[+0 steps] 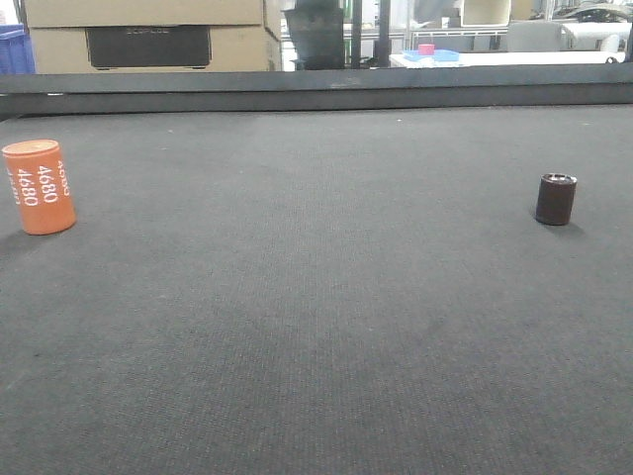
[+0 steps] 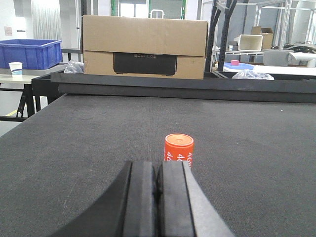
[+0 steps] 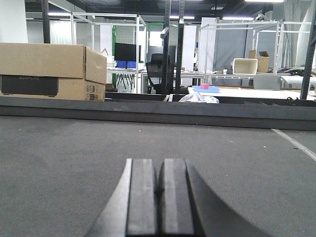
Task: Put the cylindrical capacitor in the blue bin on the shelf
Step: 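Move both grippers above the orange cylinder and brown capacitor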
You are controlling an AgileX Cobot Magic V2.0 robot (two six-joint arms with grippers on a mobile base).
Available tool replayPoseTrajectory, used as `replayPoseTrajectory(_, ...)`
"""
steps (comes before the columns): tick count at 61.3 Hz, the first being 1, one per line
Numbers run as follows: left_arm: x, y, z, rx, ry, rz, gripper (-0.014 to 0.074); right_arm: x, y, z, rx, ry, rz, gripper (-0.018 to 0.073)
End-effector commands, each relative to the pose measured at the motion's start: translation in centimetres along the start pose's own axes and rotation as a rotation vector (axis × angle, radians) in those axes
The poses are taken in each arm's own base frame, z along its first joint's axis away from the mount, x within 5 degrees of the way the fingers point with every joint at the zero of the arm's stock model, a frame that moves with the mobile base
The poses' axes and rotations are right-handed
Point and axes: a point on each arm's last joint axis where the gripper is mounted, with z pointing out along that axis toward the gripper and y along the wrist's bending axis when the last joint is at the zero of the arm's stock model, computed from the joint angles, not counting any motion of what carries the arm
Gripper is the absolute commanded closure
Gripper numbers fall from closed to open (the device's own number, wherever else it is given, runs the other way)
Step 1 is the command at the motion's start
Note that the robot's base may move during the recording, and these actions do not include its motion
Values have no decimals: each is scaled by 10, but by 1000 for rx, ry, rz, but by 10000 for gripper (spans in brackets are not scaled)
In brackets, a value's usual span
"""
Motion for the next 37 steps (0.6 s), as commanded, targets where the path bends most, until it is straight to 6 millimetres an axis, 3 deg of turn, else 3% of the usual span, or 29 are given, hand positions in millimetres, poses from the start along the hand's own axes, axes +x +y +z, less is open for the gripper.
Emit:
replayPoseTrajectory(1,-3,0,0,-1,-26,-8,707,-2,0,-1,5,-24,2,727)
replayPoseTrajectory(37,-3,0,0,-1,-31,3,707,-3,0,-1,3,-39,-13,727)
